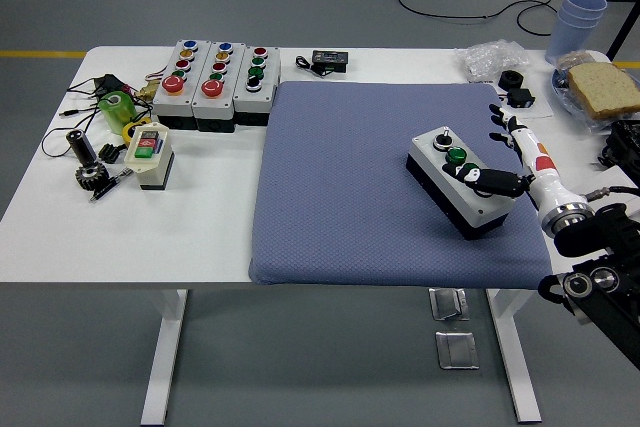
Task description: Pick up the button,place it on the desk,press the button,press the button
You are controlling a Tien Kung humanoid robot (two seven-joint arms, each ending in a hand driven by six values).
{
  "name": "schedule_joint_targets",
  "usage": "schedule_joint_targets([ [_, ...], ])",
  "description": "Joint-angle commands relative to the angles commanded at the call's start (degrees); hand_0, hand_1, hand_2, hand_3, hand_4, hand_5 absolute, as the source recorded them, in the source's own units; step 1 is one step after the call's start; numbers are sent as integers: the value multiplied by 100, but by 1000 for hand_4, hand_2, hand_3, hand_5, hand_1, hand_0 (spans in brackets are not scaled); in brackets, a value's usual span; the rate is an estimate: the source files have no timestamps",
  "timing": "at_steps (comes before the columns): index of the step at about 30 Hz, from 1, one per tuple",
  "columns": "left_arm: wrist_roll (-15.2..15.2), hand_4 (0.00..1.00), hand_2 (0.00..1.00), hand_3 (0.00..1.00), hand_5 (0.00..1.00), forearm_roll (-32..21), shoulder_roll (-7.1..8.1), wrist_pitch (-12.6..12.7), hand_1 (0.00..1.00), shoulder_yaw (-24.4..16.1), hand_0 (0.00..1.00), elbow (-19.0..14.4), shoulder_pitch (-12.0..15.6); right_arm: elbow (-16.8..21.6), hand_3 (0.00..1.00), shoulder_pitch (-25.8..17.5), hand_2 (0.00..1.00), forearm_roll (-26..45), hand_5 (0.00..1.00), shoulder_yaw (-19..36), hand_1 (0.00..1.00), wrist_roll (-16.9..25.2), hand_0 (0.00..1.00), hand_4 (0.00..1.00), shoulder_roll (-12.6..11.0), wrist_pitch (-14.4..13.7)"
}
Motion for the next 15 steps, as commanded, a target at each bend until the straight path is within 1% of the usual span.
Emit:
schedule_joint_targets([
  [3,0,330,657,559,853,2,0,-1,640,0,652,0,1,-20,992,25,990,-372,207,-17,903,-82,995,998,24,21],
  [5,0,330,657,560,855,6,-3,-4,640,-4,652,0,13,-93,996,120,998,-894,224,-78,915,-420,998,998,155,120],
  [8,3,330,657,560,855,5,-8,-4,640,-13,652,0,27,-142,996,193,998,-1627,224,-154,915,-595,998,998,255,194],
  [11,3,329,658,560,853,20,-10,-10,640,-9,651,0,36,-272,997,300,998,-1846,228,-240,915,-720,998,998,385,195],
  [12,6,329,658,560,853,31,-12,-12,640,-13,651,0,42,-377,997,377,998,-1901,228,-266,915,-777,998,998,475,194],
  [14,8,329,658,560,853,43,-13,-16,640,-15,651,0,46,-503,997,450,998,-1969,228,-283,915,-832,998,998,561,195],
  [15,7,329,658,560,853,59,-13,-22,640,-11,651,0,51,-640,997,528,998,-2111,228,-290,915,-913,998,998,658,206],
])
